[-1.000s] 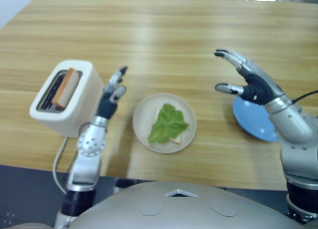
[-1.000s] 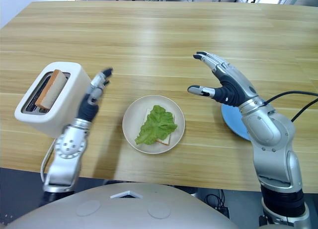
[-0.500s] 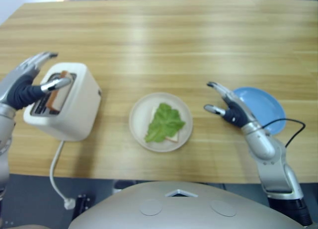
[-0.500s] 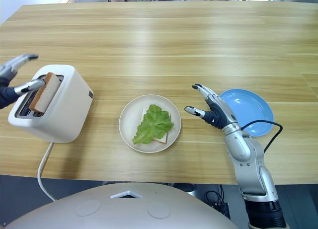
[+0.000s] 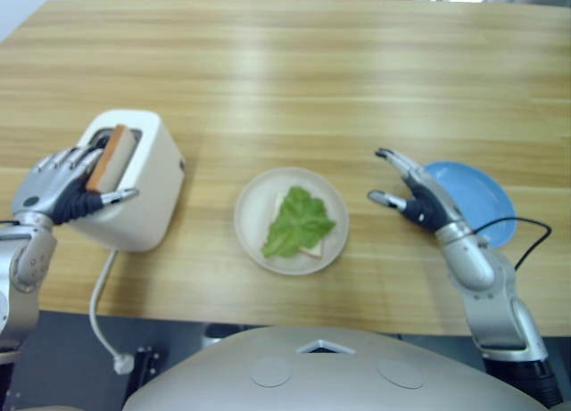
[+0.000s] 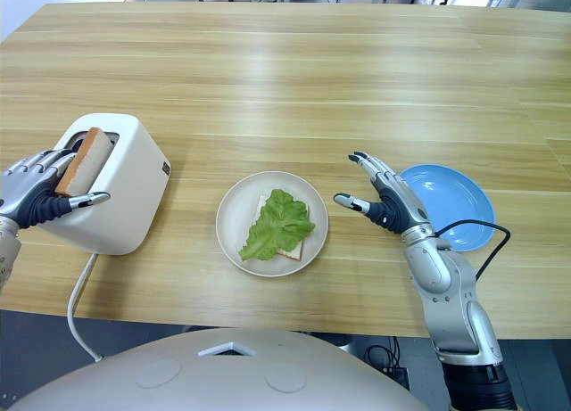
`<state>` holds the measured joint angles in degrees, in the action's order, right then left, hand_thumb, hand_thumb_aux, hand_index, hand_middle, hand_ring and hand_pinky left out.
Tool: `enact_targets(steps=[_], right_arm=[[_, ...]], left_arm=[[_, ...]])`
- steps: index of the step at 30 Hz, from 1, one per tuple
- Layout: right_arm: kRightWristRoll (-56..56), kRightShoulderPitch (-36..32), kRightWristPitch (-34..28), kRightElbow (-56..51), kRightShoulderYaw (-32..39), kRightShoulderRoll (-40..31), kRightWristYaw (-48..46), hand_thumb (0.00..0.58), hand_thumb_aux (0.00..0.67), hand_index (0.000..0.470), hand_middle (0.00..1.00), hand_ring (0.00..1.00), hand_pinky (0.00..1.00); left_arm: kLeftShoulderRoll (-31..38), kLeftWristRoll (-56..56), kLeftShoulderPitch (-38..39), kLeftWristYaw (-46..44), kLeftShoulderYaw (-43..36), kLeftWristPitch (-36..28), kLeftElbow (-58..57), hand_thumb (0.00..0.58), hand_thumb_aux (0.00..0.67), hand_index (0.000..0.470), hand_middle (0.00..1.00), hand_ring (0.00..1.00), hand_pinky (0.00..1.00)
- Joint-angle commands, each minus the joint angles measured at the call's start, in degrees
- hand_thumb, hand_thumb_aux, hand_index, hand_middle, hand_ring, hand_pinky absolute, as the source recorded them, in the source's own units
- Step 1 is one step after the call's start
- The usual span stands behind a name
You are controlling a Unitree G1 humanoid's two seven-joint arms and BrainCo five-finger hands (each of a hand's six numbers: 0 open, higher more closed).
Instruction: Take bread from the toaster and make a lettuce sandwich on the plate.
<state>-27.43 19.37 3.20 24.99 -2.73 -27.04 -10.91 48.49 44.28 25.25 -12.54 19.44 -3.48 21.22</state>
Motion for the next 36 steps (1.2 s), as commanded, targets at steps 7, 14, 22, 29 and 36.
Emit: enact_targets(steps=[7,14,22,29,36], right_arm=[[-0.81,0.74,-0.2,-0.04,-0.62,-0.11,0.37,0.0,0.0,0.0,0.0,0.0,0.0],[-1.29,0.82,-0.17,-0.13,-0.68,-0.24,0.45,0.0,0.0,0.0,0.0,0.0,0.0],[-1.51,1.19,-0.08,-0.24,-1.14,-0.46,0.47,0.0,0.0,0.0,0.0,0.0,0.0],[-1.29,1.57,-0.2,-0.17,-1.51,-0.26,0.54,0.0,0.0,0.0,0.0,0.0,0.0],[-1.44,1.58,-0.22,-0.58,-1.44,0.18,0.74,0.0,0.0,0.0,0.0,0.0,0.0]], left_arm=[[-1.98,-0.74,-1.05,0.95,4.57,-1.04,-0.11,0.48,0.391,0.269,0.0,0.0,0.0],[-3.04,-0.39,-1.24,2.04,6.62,-0.48,1.21,0.564,0.56,0.384,0.0,0.0,0.0],[-4.5,-2.88,-2.01,2.44,7.42,1.04,2.71,0.58,0.67,0.46,0.8,0.8,0.8],[-10.2,-19.47,-6.78,-2.86,9.48,-0.82,4.6,0.58,0.67,0.46,1.0,1.0,1.0],[-15.85,-44.81,-17.72,-8.29,17.35,-13.27,9.22,0.58,0.67,0.46,1.0,1.0,1.0]])
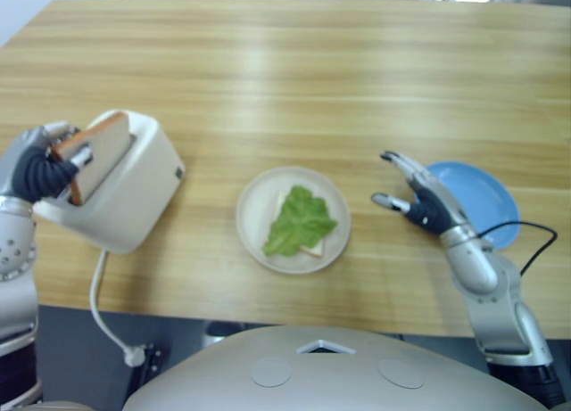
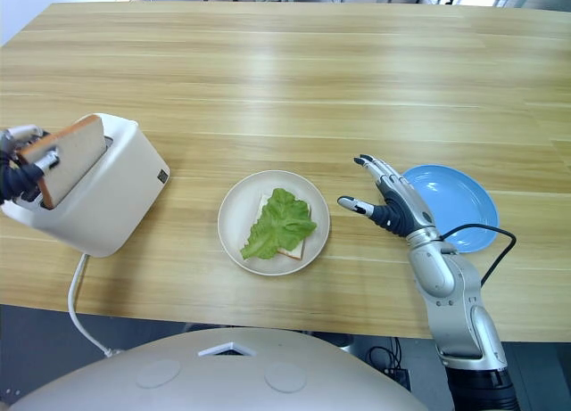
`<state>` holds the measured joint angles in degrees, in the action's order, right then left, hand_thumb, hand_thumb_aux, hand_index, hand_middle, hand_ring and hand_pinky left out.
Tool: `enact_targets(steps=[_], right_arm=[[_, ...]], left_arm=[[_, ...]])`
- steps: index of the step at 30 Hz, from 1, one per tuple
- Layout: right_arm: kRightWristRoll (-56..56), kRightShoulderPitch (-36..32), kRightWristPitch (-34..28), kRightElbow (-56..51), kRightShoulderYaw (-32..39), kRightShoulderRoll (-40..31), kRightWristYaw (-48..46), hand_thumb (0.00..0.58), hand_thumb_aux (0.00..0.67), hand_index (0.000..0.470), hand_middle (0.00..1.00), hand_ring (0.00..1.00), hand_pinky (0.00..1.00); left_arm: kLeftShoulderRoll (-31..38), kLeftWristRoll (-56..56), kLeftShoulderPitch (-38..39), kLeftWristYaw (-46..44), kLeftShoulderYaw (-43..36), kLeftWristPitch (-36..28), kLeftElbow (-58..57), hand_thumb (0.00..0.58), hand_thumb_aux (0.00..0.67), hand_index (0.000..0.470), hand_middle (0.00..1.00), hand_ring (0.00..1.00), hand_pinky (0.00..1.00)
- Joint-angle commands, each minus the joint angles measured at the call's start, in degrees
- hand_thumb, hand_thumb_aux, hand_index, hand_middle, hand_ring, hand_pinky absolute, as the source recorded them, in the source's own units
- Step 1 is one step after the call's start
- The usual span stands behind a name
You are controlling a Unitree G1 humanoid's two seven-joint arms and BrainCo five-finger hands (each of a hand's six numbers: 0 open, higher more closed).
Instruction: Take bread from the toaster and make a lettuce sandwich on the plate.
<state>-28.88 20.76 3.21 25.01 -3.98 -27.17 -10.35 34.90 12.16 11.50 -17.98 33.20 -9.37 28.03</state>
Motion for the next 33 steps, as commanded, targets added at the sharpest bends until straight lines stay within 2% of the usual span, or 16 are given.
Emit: enact_targets(steps=[1,8,13,14,17,21,24,33], right_arm=[[-0.03,0.2,-0.28,-0.61,-0.18,0.42,0.26,0.0,0.0,0.0,0.0,0.0,0.0],[-0.28,0.28,-0.43,-0.88,-0.01,0.86,0.8,0.0,0.0,0.0,0.0,0.0,0.0],[-0.34,-0.28,-0.4,-1.36,0.4,1.34,1.02,0.0,0.0,0.0,0.0,0.0,0.0],[-0.37,-0.39,-0.39,-1.46,0.47,1.41,1.08,0.0,0.0,0.0,0.0,0.0,0.0],[-0.27,-0.88,-0.31,-1.62,0.48,1.64,1.18,0.0,0.0,0.0,0.0,0.0,0.0],[0.03,-1.51,-0.07,-2.07,0.54,1.47,1.0,0.0,0.0,0.0,0.0,0.0,0.0],[0.13,-1.34,0.16,-2.26,0.39,1.46,1.15,0.0,0.0,0.0,0.0,0.0,0.0],[-0.53,-1.15,0.06,-2.11,1.15,1.83,1.38,0.0,0.0,0.0,0.0,0.0,0.0]], left_arm=[[-3.06,-17.25,-6.14,-2.98,5.37,-10.44,2.78,0.58,0.67,0.46,1.0,1.0,1.0],[-3.58,-36.04,-17.22,0.82,13.77,-21.9,5.03,0.58,0.67,0.46,1.0,1.0,1.0],[-7.94,-51.07,-21.93,6.46,10.65,-29.32,11.73,0.58,0.67,0.46,1.0,1.0,1.0],[-9.32,-52.84,-22.08,7.82,8.94,-30.28,13.18,0.58,0.67,0.46,1.0,1.0,1.0],[-17.63,-54.2,-19.59,12.52,-3.55,-32.17,17.46,0.58,0.67,0.46,1.0,1.0,1.0],[-24.75,-48.16,-14.35,15.22,-20.18,-30.87,17.32,0.58,0.67,0.46,1.0,1.0,1.0],[-27.98,-43.13,-10.5,16.28,-29.57,-28.75,13.83,0.58,0.67,0.46,1.0,1.0,1.0],[-36.57,-27.62,-2.94,23.12,-45.54,-20.36,-1.09,0.58,0.67,0.46,1.0,1.0,1.0]])
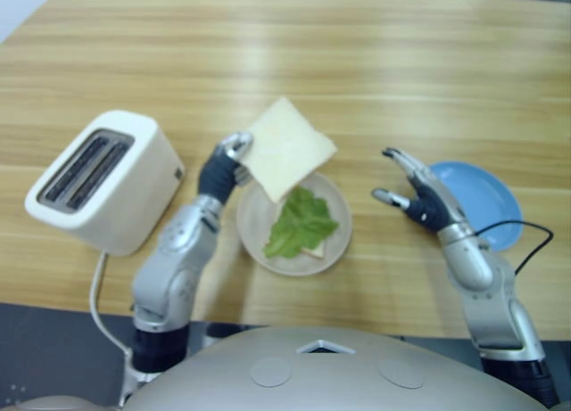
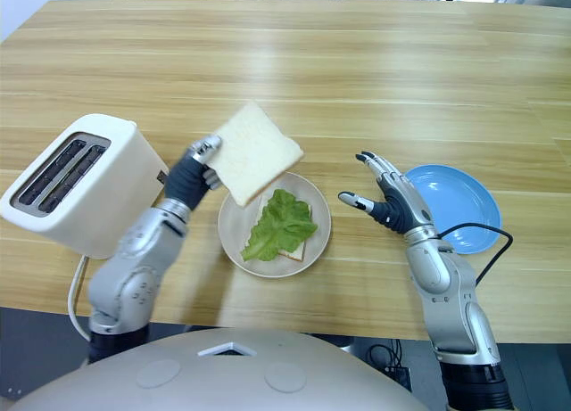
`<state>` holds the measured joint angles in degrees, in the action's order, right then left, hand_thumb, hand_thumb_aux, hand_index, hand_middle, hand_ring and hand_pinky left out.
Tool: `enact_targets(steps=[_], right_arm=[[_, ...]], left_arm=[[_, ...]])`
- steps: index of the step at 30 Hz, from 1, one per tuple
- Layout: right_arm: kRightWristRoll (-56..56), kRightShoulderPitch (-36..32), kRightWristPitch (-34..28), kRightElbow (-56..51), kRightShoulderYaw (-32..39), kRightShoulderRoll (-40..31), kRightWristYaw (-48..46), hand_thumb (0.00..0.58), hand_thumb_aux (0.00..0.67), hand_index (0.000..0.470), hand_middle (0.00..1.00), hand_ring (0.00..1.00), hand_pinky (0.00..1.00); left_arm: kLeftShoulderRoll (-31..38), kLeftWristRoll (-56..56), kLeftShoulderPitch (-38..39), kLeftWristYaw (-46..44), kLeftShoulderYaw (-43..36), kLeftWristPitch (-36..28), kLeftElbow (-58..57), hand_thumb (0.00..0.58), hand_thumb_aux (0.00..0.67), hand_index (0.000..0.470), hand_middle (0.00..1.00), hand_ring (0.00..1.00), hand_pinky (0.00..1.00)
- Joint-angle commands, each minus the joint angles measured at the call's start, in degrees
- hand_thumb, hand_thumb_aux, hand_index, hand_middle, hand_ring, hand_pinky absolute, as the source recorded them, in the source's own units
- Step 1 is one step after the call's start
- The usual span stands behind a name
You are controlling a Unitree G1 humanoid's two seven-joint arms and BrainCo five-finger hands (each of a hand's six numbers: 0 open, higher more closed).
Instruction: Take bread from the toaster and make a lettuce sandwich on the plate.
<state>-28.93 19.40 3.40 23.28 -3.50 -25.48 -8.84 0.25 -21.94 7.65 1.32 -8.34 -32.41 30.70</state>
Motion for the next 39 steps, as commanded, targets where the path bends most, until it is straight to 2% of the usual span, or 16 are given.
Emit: enact_targets(steps=[1,6,10,19,23,30,33,39], right_arm=[[-0.55,0.22,-0.21,-0.29,0.75,0.13,-0.15,0.0,0.0,0.0,0.0,0.0,0.0],[-1.09,-0.09,-0.68,-0.05,1.32,0.06,-0.12,0.0,0.0,0.0,0.0,0.0,0.0],[-1.54,-0.39,-0.86,-0.01,1.77,0.22,-0.14,0.0,0.0,0.0,0.0,0.0,0.0],[-1.57,-0.72,-0.71,-0.49,1.22,-0.17,-0.05,0.0,0.0,0.0,0.0,0.0,0.0],[-1.69,-1.03,-0.7,-0.66,1.51,-0.11,-0.06,0.0,0.0,0.0,0.0,0.0,0.0],[-1.54,-1.5,-0.1,-0.93,1.73,-0.84,-0.66,0.0,0.0,0.0,0.0,0.0,0.0],[-1.29,-1.43,0.24,-0.51,1.34,-1.55,-1.05,0.0,0.0,0.0,0.0,0.0,0.0],[-1.23,-0.82,0.8,0.24,1.16,-2.77,-1.68,0.0,0.0,0.0,0.0,0.0,0.0]], left_arm=[[-2.64,7.94,1.37,4.46,-5.38,3.72,-4.6,0.58,0.67,0.46,1.0,1.0,1.0],[-2.44,16.1,2.47,6.85,-10.99,5.24,-6.29,0.58,0.67,0.46,1.0,1.0,1.0],[3.18,18.76,-0.07,0.06,-13.94,5.79,-8.11,0.58,0.67,0.46,1.0,1.0,1.0],[20.03,13.98,-16.25,-19.95,-3.26,8.0,-9.24,0.58,0.67,0.46,1.0,1.0,1.0],[24.67,12.61,-21.96,-30.01,-3.32,12.4,-15.43,0.58,0.67,0.46,1.0,1.0,1.0],[23.94,9.26,-26.04,-49.41,-9.51,19.49,-29.52,0.58,0.67,0.46,1.0,1.0,1.0],[22.08,11.3,-27.27,-52.76,-12.58,22.47,-35.76,0.58,0.67,0.46,1.0,1.0,1.0],[17.17,14.58,-30.06,-53.6,-14.56,27.56,-47.0,0.58,0.67,0.46,1.0,1.0,1.0]])
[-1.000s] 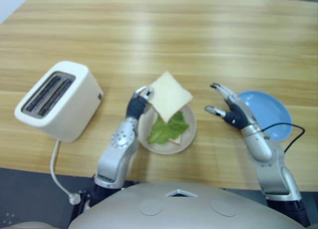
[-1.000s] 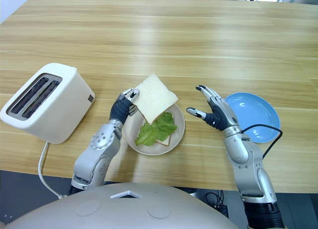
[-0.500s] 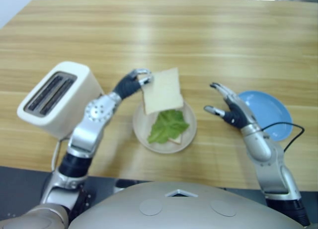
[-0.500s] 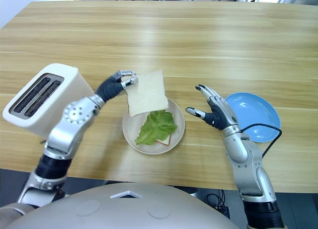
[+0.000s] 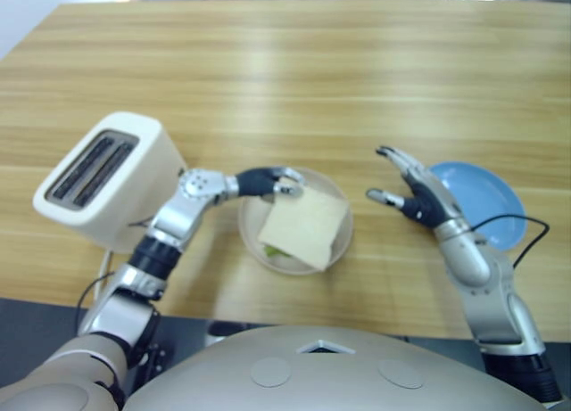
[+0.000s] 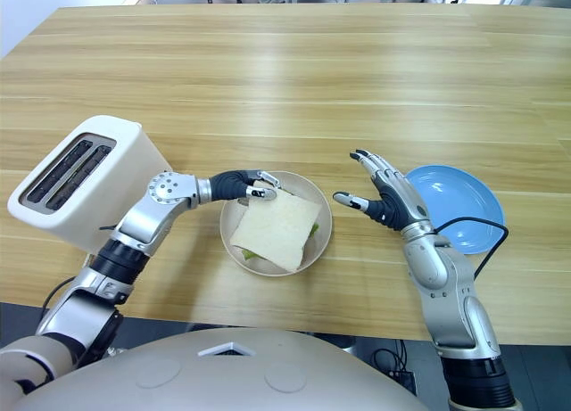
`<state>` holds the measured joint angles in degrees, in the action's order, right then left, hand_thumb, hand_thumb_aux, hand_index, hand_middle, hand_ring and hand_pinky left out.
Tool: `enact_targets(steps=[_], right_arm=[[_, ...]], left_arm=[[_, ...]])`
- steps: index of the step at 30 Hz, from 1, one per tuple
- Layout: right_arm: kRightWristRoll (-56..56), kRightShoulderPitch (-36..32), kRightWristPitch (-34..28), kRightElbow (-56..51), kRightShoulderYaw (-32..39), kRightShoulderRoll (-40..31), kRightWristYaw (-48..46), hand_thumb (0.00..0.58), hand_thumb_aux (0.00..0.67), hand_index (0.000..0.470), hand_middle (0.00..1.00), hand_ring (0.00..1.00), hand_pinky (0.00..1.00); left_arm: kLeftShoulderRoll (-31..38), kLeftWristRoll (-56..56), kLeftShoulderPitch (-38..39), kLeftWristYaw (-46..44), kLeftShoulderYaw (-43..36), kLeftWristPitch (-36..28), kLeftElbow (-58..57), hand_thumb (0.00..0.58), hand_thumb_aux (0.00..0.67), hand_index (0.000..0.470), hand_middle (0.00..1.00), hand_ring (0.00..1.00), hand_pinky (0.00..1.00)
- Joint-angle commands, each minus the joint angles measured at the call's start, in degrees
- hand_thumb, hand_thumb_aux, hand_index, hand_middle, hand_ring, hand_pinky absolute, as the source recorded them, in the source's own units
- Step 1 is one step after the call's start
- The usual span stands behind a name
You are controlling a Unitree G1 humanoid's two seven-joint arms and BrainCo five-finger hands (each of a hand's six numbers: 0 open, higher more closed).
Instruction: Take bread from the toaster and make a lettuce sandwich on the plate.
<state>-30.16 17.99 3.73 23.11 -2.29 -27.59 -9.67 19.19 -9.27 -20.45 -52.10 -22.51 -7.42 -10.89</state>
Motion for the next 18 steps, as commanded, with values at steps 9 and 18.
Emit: enact_targets(steps=[9,18], right_arm=[[-0.9,1.21,1.61,0.97,0.91,-1.33,-1.51,0.0,0.0,0.0,0.0,0.0,0.0],[-2.29,1.71,2.62,1.1,2.11,-1.49,-2.52,0.0,0.0,0.0,0.0,0.0,0.0]], left_arm=[[-6.57,2.58,-7.96,2.62,4.16,7.58,-16.79,0.58,0.67,0.46,1.0,1.0,1.0],[-5.7,4.34,-7.27,2.17,5.27,9.34,-16.93,0.58,0.67,0.46,1.0,1.0,1.0]])
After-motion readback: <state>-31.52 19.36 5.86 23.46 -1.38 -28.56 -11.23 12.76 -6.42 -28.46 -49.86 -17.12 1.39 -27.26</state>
